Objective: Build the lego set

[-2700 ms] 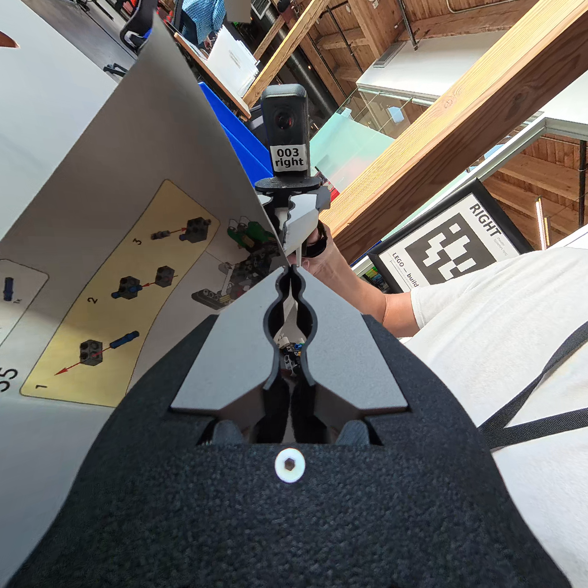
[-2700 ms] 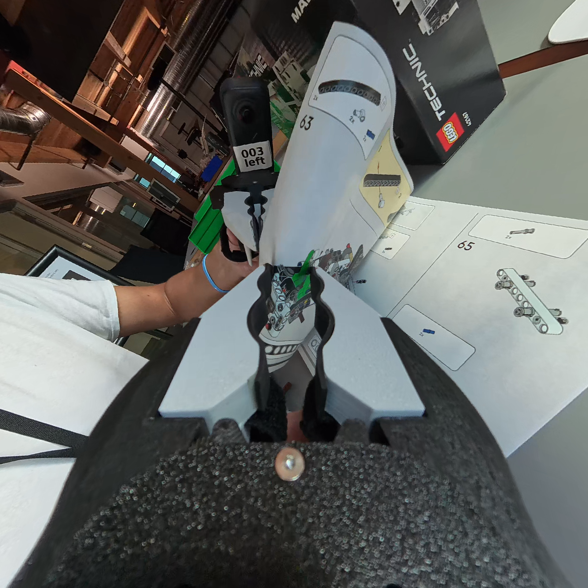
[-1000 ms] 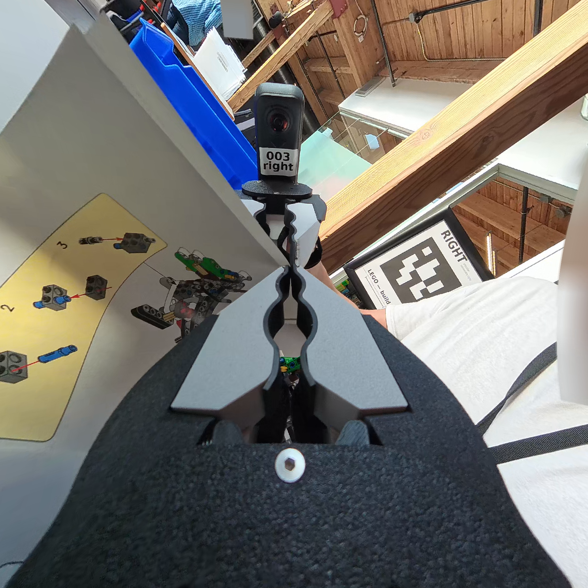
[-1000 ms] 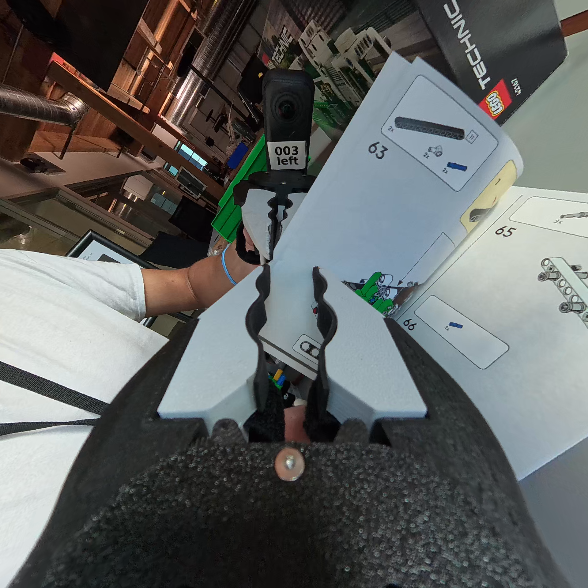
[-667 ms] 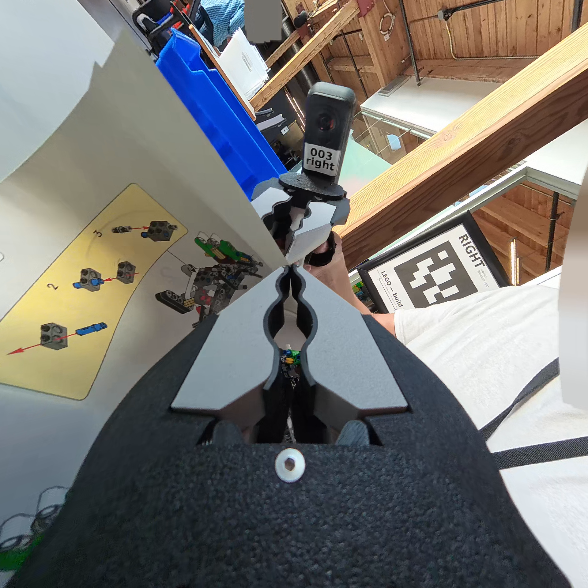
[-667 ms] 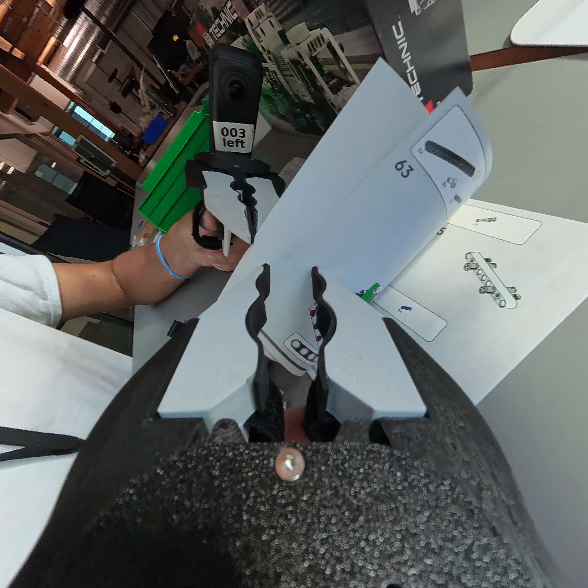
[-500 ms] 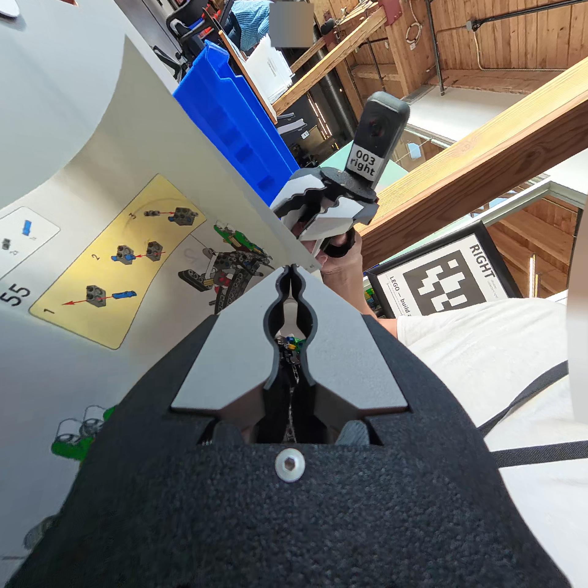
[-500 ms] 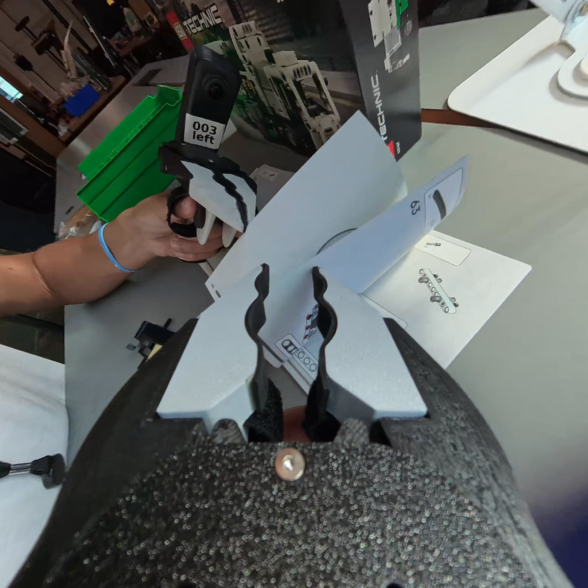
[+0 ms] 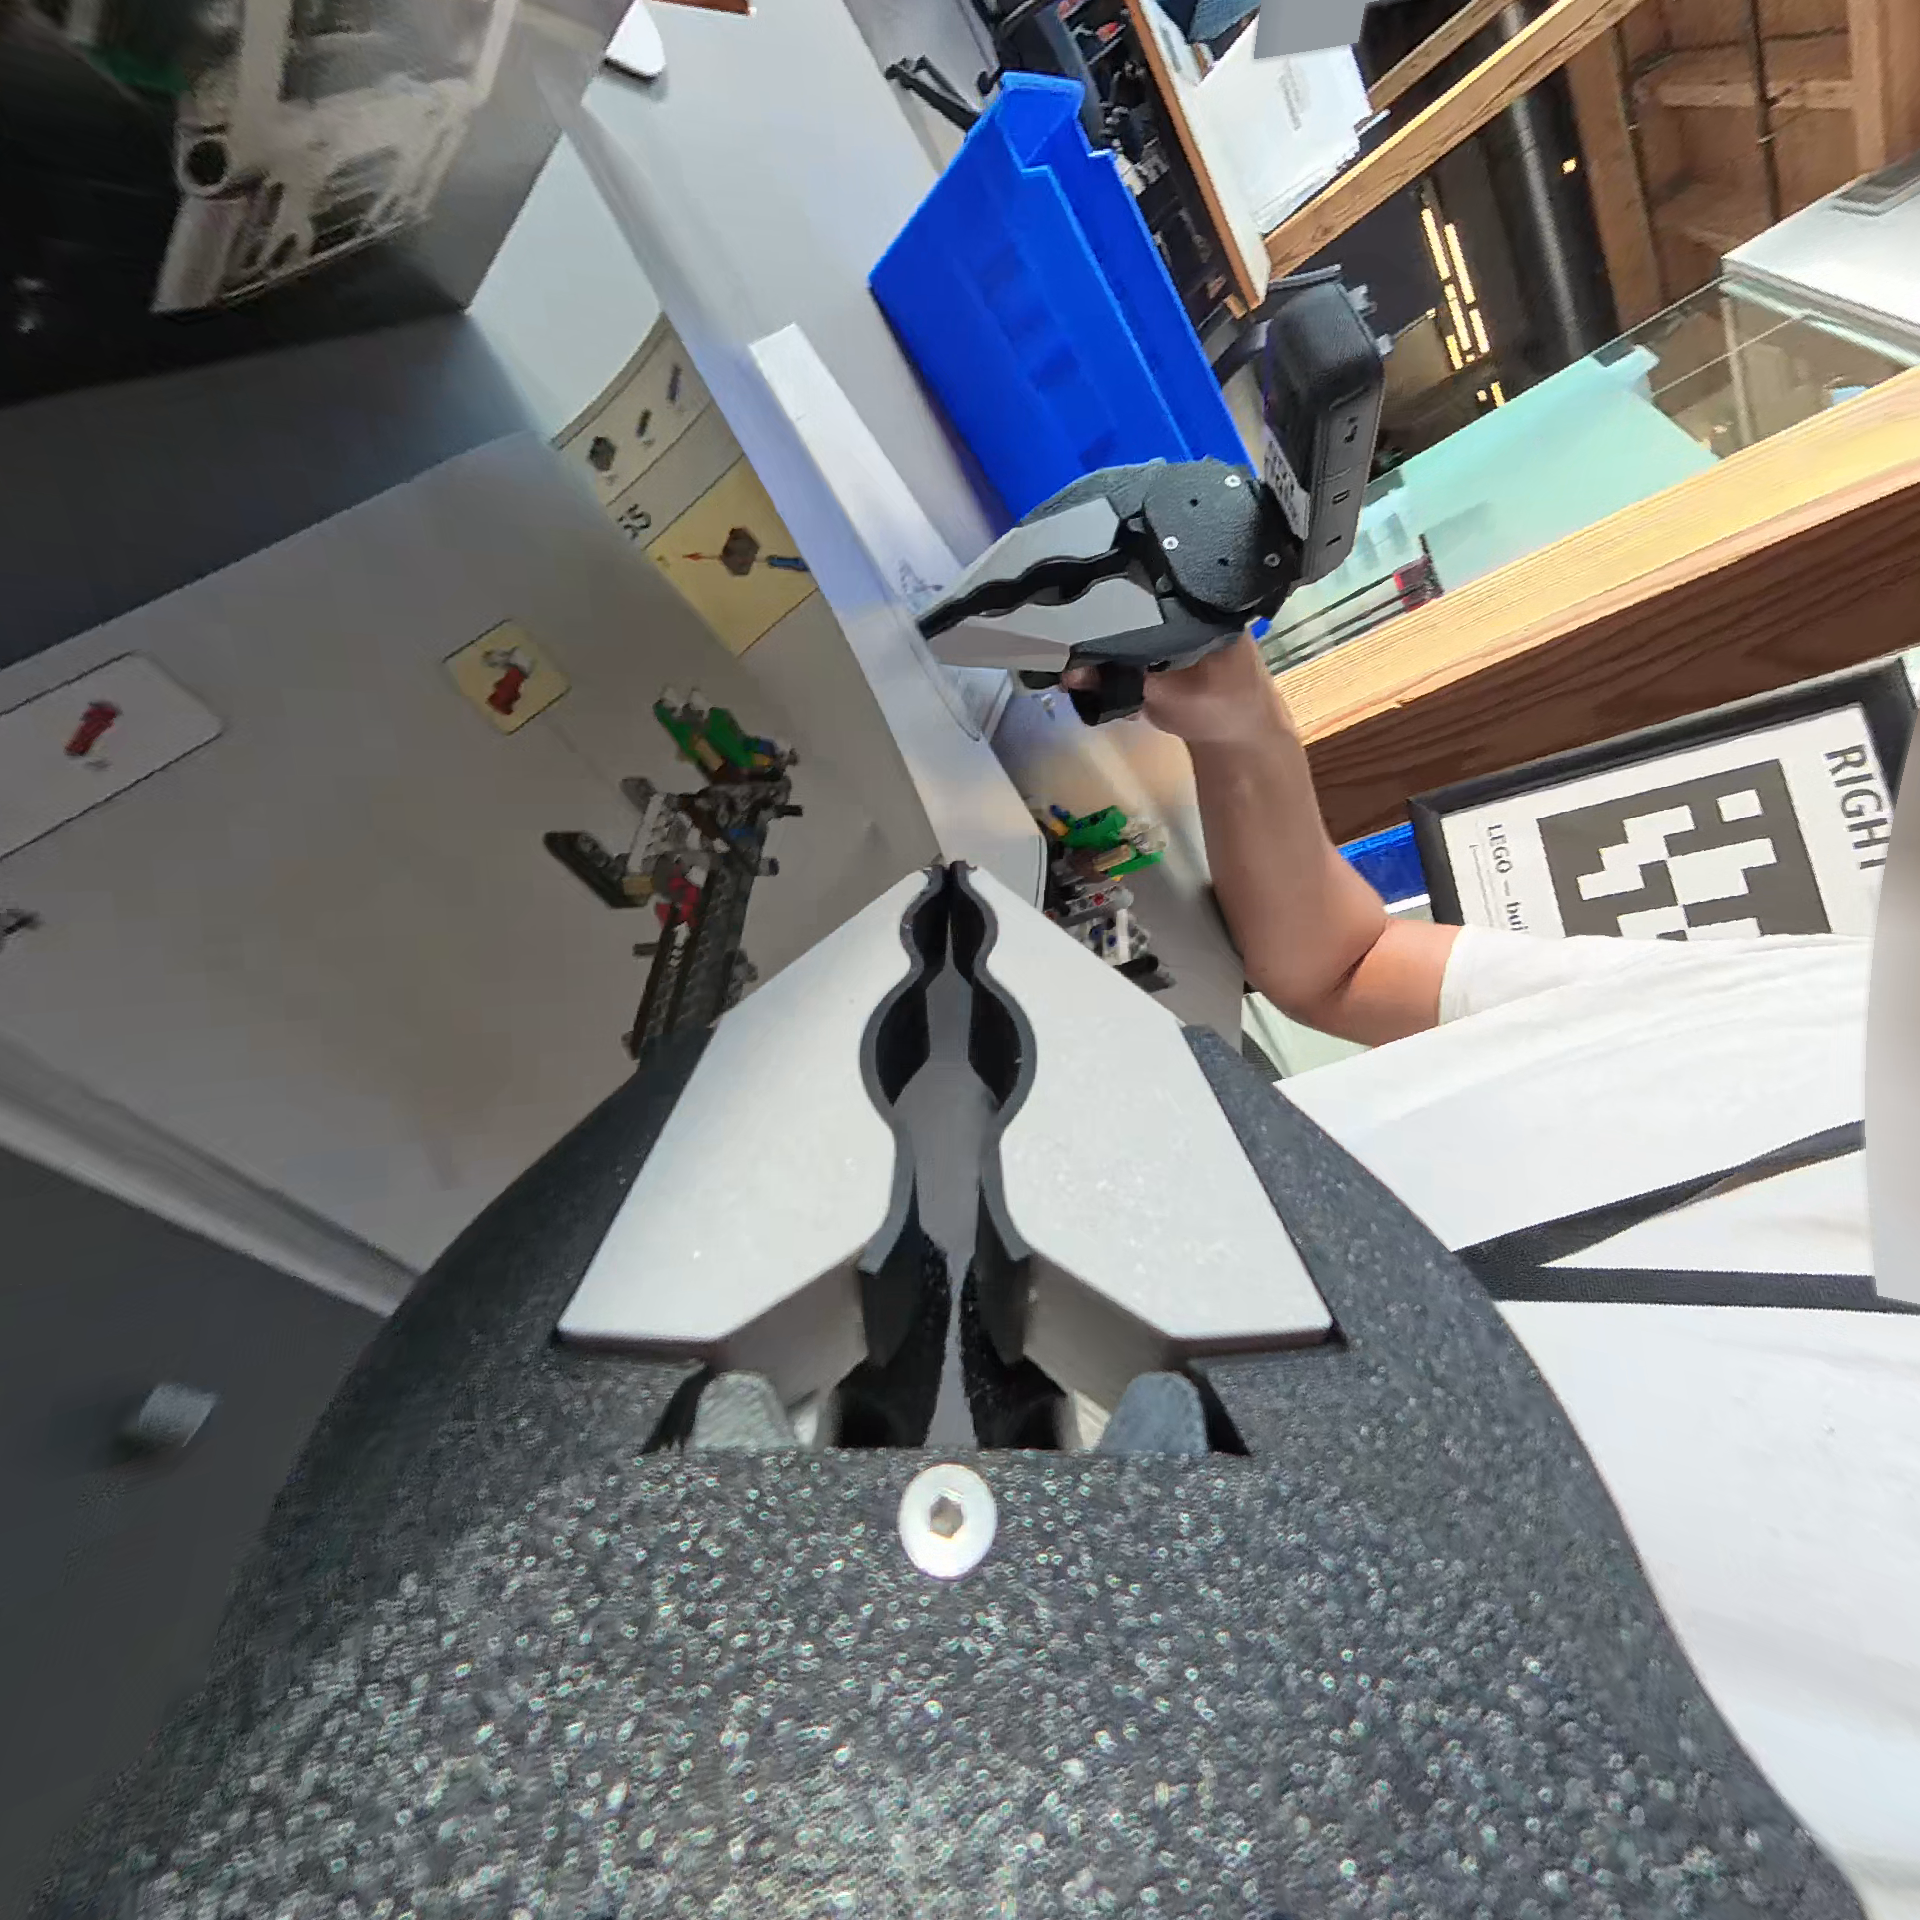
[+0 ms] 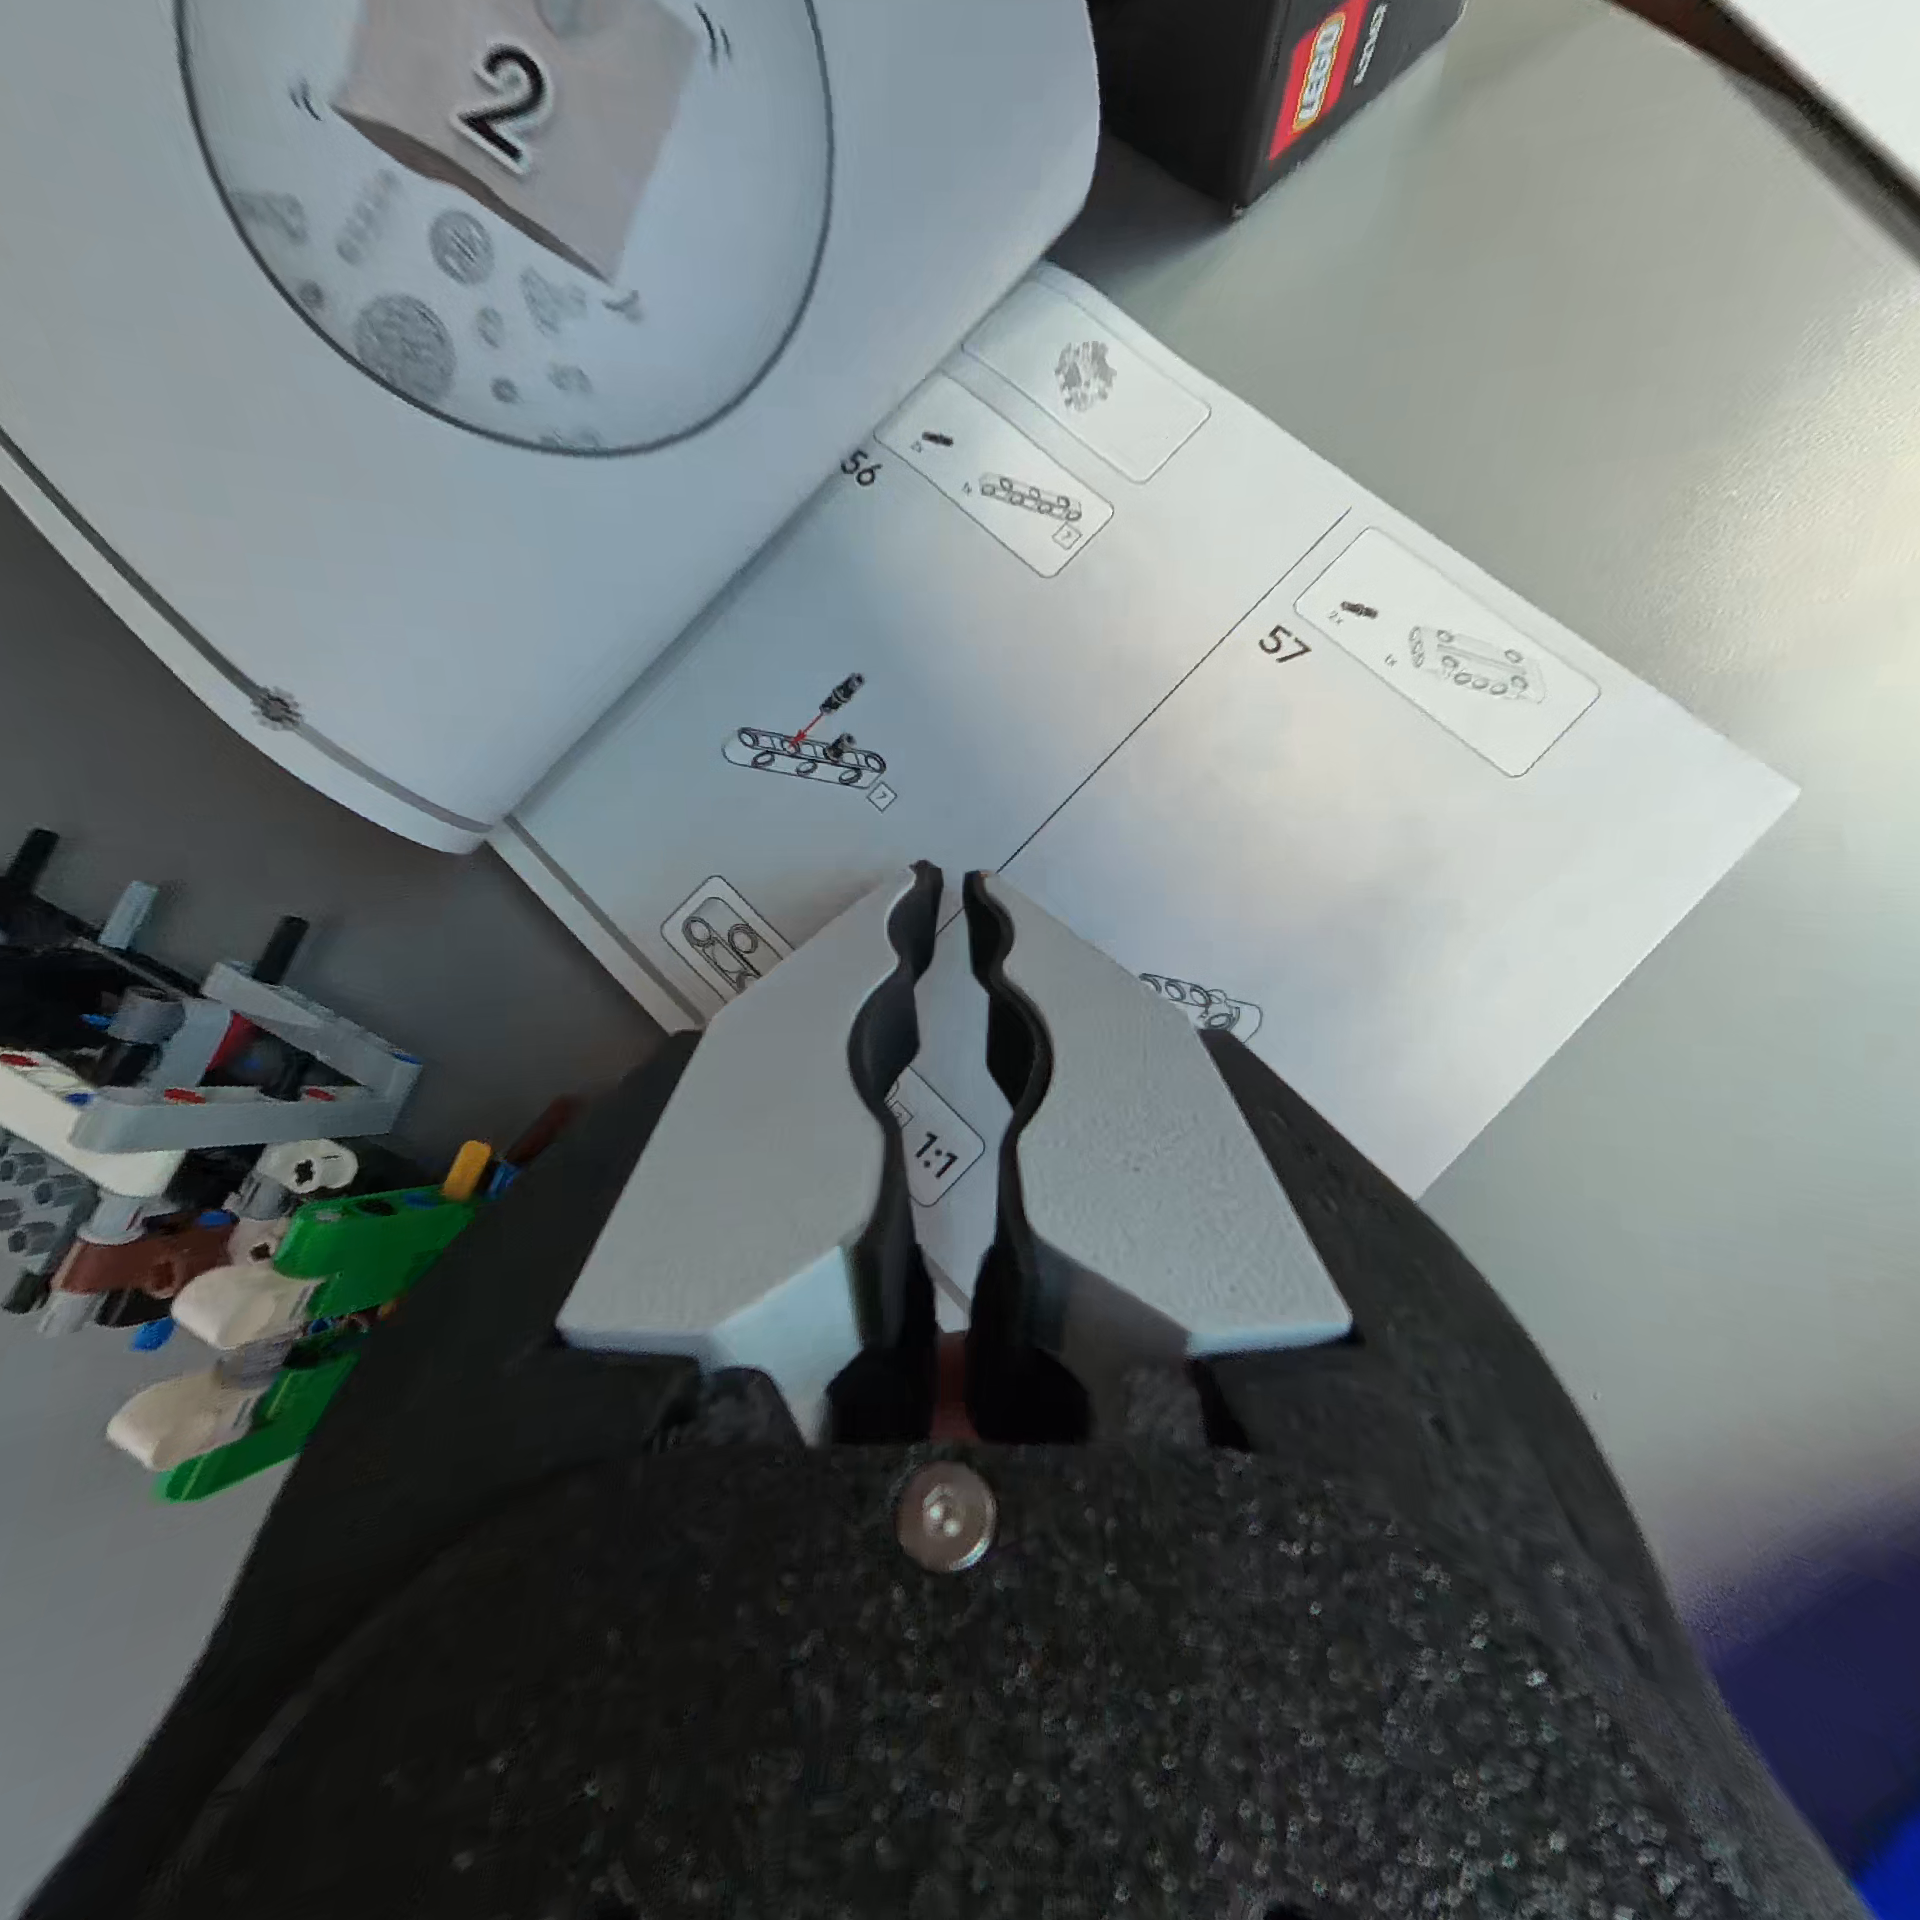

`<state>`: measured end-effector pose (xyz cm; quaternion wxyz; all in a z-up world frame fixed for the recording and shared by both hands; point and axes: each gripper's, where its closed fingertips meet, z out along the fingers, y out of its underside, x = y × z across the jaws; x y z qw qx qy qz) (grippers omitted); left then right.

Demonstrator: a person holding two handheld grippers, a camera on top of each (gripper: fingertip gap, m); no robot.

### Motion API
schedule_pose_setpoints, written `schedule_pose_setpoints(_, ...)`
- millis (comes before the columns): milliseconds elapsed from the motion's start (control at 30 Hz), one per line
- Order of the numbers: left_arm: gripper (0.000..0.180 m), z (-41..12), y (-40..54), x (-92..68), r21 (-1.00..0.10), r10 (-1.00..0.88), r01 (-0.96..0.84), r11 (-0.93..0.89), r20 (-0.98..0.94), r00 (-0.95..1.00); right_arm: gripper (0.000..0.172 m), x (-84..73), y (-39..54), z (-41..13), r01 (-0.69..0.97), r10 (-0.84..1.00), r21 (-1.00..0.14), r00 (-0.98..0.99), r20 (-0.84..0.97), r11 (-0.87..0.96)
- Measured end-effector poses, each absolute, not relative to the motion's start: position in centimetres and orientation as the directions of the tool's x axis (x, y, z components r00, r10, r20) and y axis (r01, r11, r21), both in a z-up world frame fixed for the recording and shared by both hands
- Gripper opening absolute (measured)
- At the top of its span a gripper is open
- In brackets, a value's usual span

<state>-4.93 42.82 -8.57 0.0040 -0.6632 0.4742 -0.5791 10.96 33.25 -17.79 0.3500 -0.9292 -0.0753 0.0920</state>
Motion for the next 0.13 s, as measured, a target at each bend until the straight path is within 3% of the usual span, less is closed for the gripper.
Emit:
schedule_pose_setpoints(33, 0.000, -9.1, 43.3, -5.6, -0.547, -0.650, -0.637, -0.542, 0.754, -0.094, 0.000, 11.0, 33.2, -18.5, 0.091, 0.201, -0.642, 0.974, -0.101, -0.761)
schedule_pose_setpoints(133, 0.000, -11.3, 44.5, -7.4, -0.510, -0.678, -0.670, -0.540, 0.735, -0.013, 0.000, 11.1, 33.1, -18.5, 0.094, 0.180, -0.636, 0.981, -0.072, -0.766)
